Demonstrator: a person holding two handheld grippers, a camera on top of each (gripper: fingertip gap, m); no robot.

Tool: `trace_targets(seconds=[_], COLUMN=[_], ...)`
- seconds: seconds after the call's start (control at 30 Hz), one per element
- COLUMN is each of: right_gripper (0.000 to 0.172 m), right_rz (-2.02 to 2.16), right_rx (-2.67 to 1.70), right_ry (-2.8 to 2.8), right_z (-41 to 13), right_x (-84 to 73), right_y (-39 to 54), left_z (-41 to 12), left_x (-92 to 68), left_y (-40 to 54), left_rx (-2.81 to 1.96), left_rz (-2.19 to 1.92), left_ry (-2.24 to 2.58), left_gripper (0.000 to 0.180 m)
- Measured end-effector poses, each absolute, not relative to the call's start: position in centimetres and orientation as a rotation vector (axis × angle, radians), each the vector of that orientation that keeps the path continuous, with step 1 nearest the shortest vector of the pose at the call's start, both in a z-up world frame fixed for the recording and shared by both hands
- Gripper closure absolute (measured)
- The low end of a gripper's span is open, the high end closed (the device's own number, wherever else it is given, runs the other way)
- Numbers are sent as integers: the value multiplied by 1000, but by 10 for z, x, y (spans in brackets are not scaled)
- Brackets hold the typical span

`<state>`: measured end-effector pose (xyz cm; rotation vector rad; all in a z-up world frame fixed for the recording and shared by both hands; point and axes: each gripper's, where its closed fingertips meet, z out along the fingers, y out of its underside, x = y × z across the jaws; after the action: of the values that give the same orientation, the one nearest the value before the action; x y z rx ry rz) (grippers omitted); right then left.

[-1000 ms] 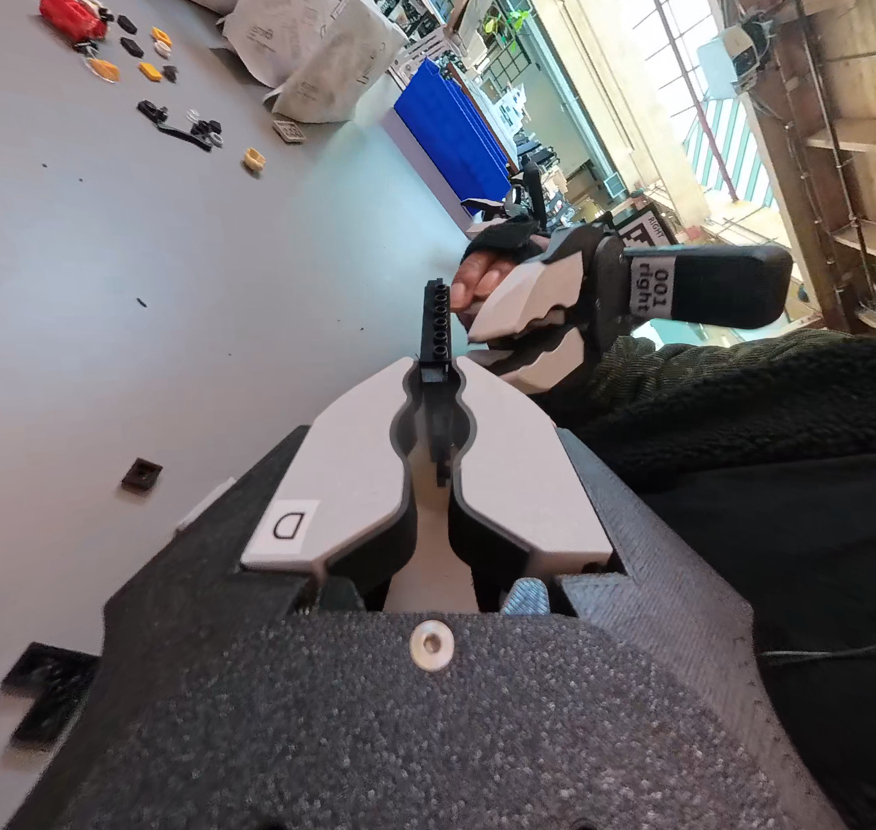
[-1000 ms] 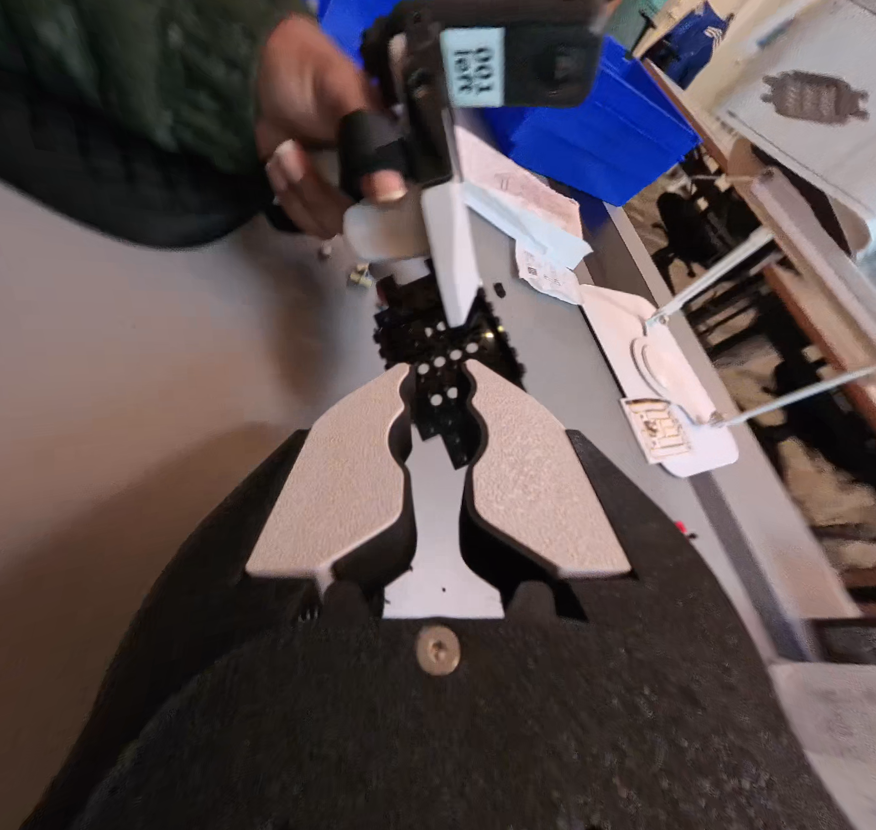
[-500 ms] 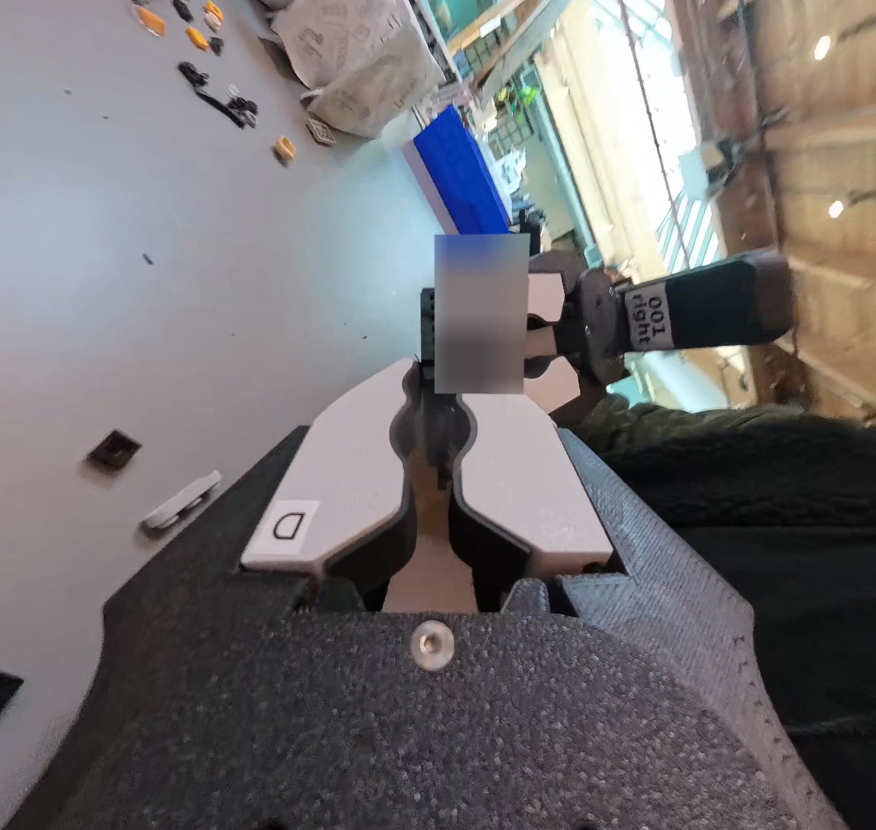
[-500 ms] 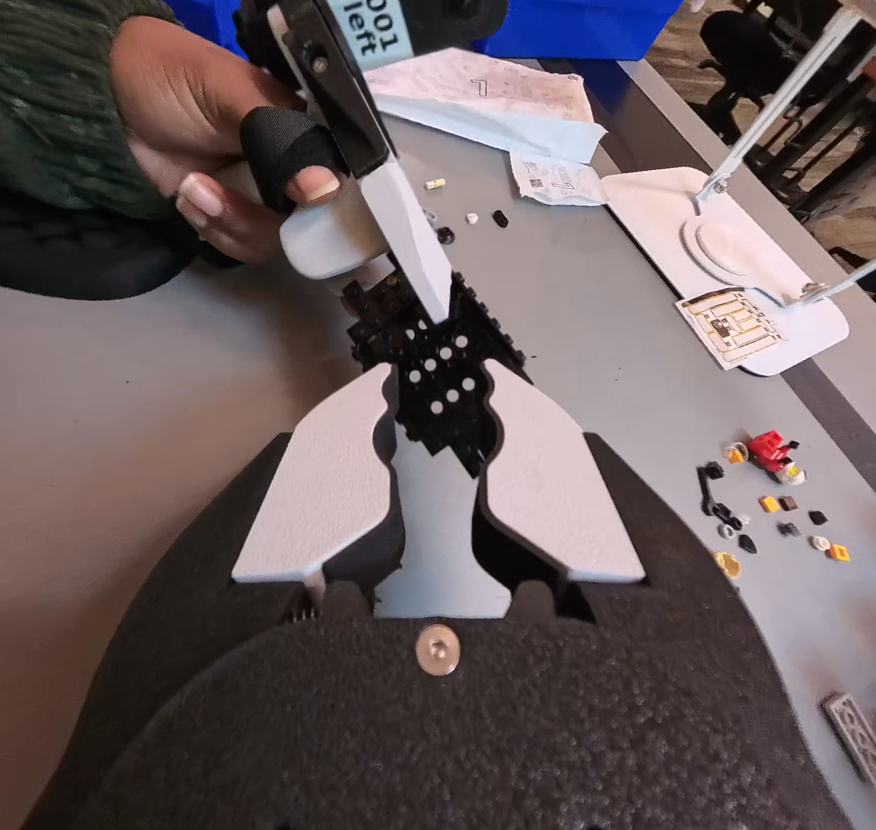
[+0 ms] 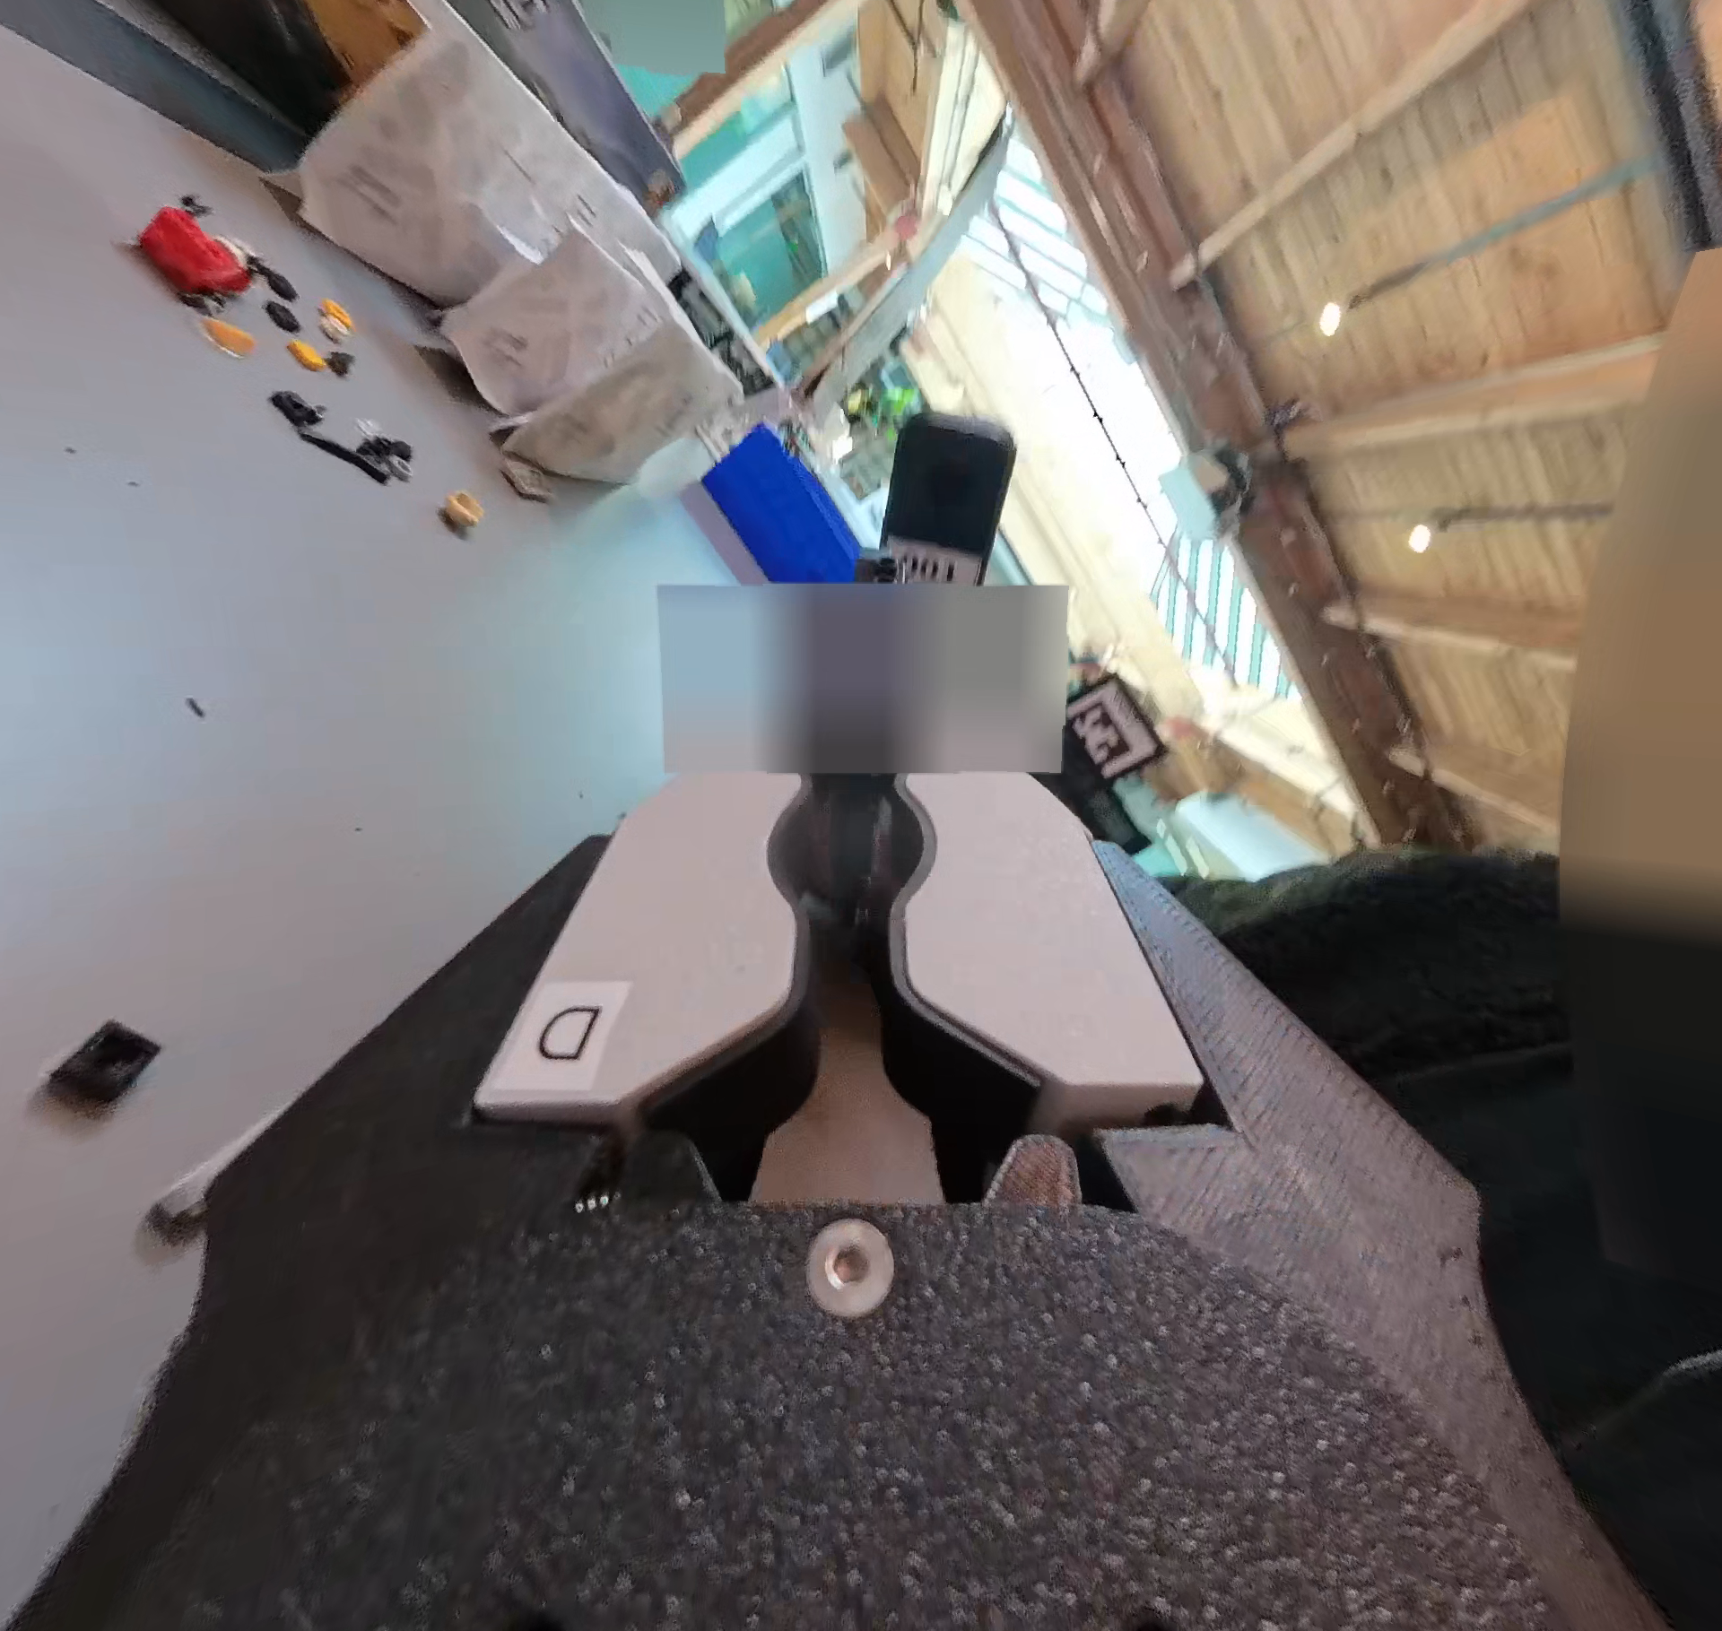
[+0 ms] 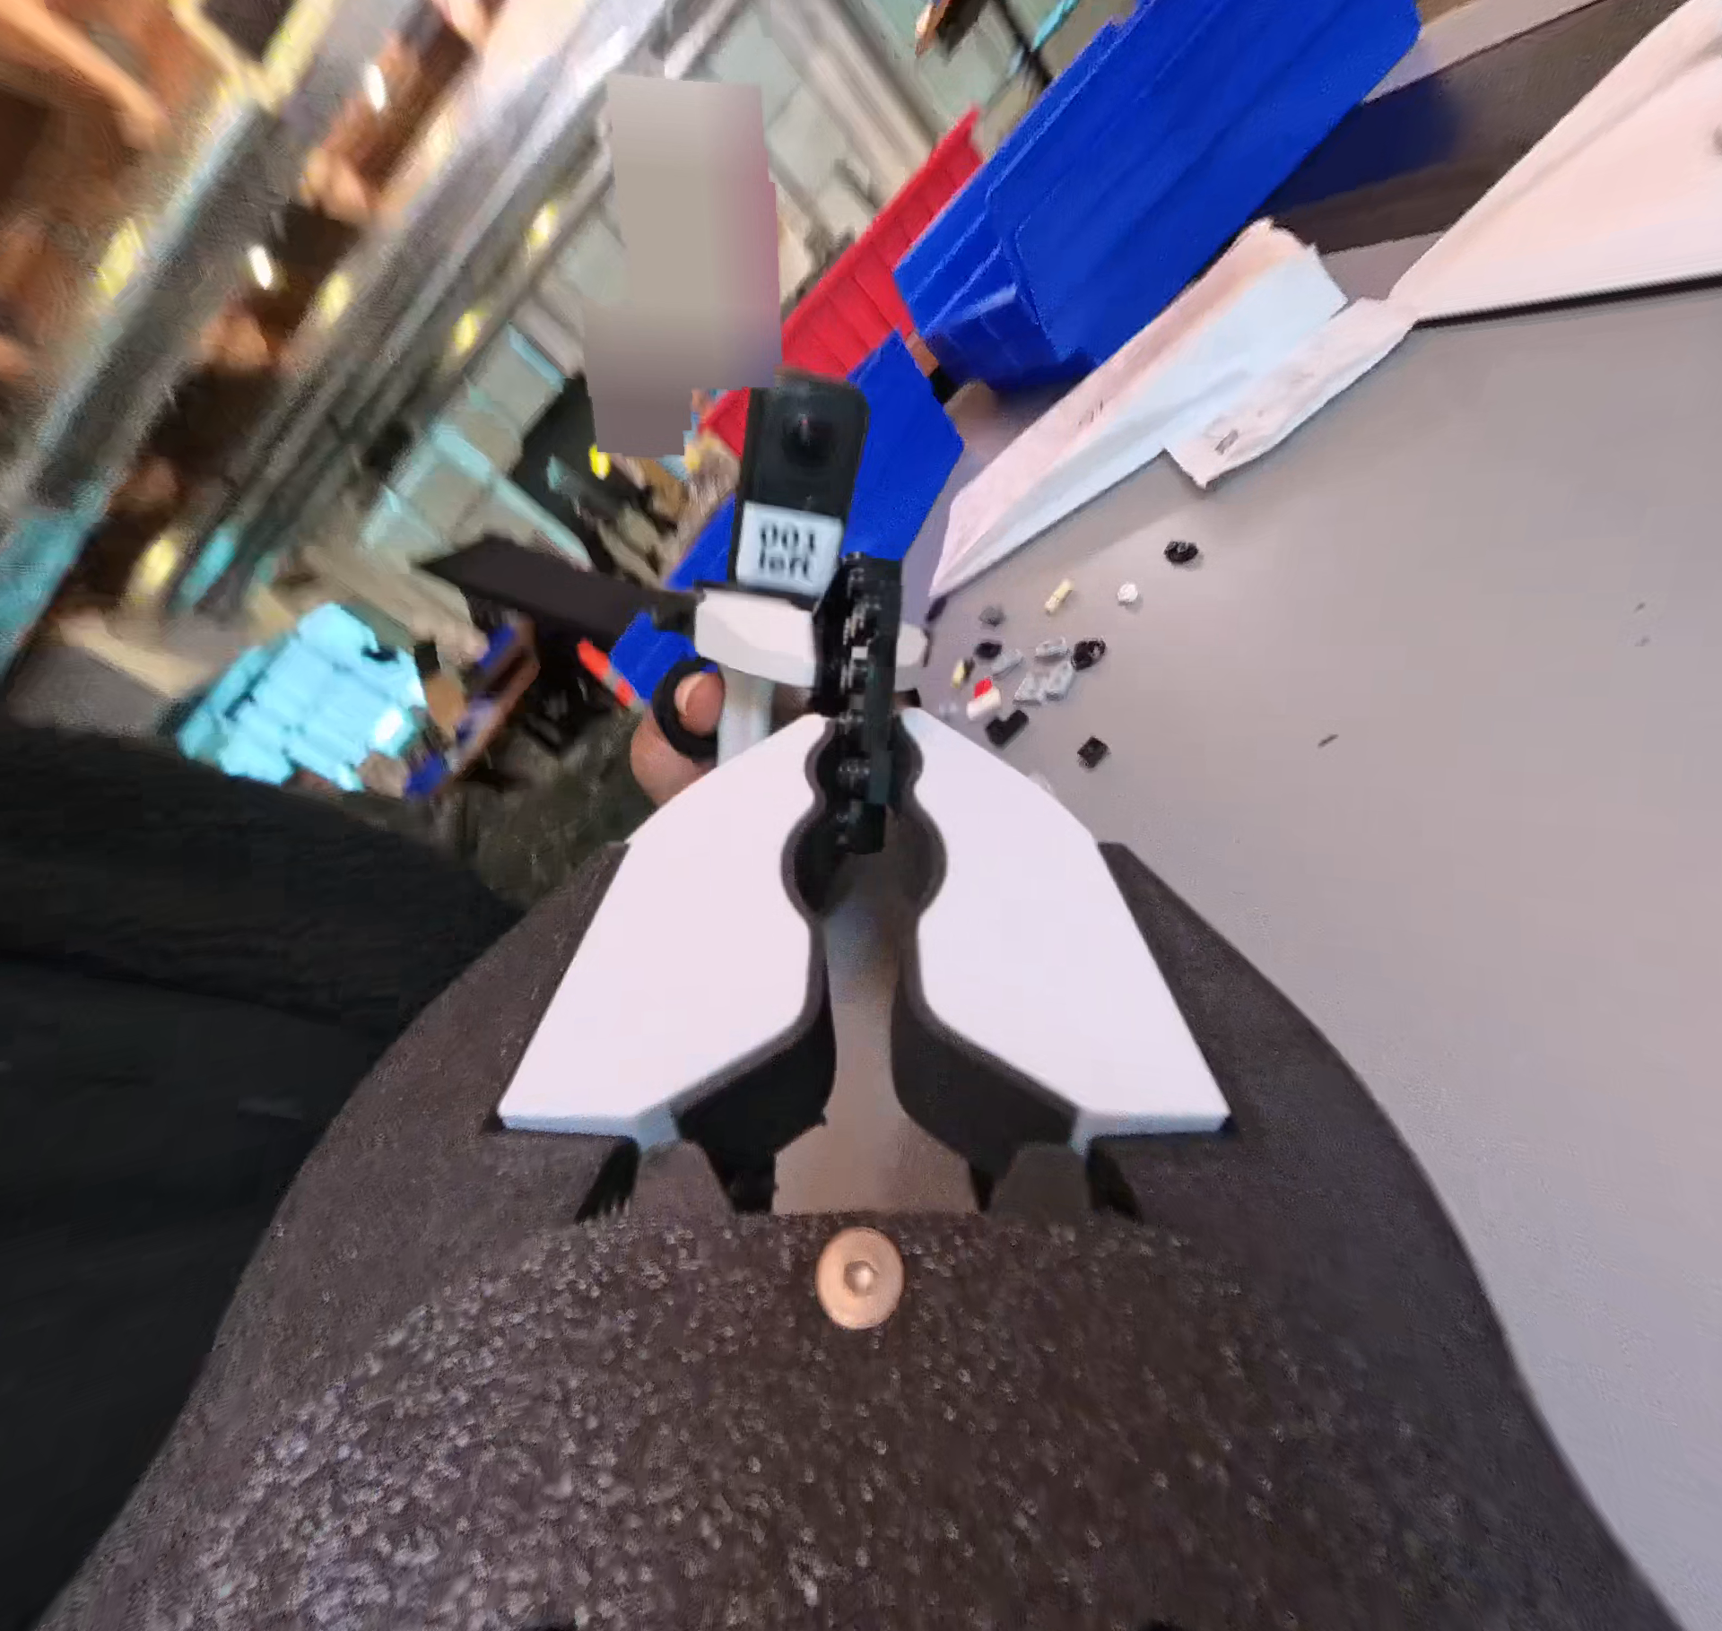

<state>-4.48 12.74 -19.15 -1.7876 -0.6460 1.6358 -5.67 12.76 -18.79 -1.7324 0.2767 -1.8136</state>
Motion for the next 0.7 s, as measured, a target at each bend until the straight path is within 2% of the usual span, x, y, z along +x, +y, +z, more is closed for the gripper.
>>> trace_targets(seconds=[0.07,0.17,0.27,0.37,0.4,0.53,0.7], right_gripper=[163,164,163,164,163,161,141], right_rz=[1540,1379,1205,1103,1098,1040,997], right_rx=[-1838,-1928,-1995,-1963,-1953,-1878,-1839], right_ry=[-913,-1336,-1658,-1858,-1838,-1704,-1350], right_z=[-199,-215,-245,-264,-263,-259,-236], right_x=[-37,-21,-17,-22,-26,-31,-30], right_y=[119,97,70,48,50,71,110], left_z=[-192,-218,-231,-239,-242,-242,-233], left_x=[-51,-44,-29,-22,-22,-24,-40], left_y=[115,92,75,60,55,73,112], left_rx=[-1788,-1922,-1939,-1989,-2024,-2087,-2092], left_rz=[-1764,-1460,-1309,-1369,-1397,-1390,-1591], left_ry=[470,913,1145,1233,1254,1050,527], left_gripper=[171,158,158,162,170,171,171])
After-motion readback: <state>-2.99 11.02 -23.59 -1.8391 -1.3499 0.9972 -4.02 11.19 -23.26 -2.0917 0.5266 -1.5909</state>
